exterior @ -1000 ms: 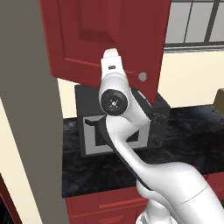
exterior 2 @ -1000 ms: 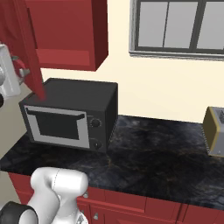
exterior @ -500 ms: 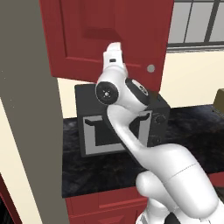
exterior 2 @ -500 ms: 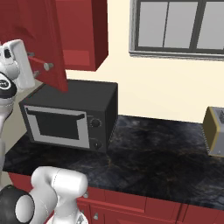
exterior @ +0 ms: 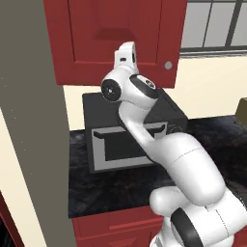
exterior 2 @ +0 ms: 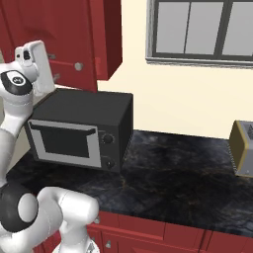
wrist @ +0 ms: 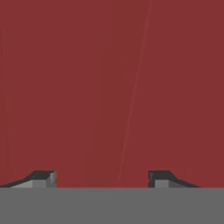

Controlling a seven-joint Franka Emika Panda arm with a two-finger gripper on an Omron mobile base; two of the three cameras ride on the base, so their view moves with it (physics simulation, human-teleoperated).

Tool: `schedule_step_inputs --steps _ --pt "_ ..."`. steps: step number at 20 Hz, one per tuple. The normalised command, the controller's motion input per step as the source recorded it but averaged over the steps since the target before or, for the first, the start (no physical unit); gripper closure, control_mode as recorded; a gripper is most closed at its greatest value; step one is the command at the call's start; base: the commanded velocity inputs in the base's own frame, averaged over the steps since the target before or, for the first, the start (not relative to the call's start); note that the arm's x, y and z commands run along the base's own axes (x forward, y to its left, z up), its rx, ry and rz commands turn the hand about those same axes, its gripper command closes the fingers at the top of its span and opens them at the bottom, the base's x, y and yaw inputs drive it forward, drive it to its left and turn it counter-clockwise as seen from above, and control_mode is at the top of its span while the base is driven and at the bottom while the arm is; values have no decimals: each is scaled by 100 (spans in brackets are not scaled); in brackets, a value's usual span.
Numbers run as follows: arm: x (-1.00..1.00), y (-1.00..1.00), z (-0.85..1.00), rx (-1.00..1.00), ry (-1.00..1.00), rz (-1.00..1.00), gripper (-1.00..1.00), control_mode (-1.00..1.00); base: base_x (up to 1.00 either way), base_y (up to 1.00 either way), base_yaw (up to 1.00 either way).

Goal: Close all open cabinet doors.

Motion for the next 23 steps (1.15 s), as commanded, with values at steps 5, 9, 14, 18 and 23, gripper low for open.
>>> schedule_step_inputs --steps 5,9,14,18,23 --pt "86 -36 0 4 3 -1 -100 -100 0 0 0" --pt "89 -37 0 6 5 0 -100 -100 0 0 0" --pt "80 -38 0 7 5 0 -100 -100 0 0 0" --pt "68 -31 0 6 4 0 -100 -100 0 0 0" --pt "24 -18 -9 2 0 0 -100 -100 0 0 0"
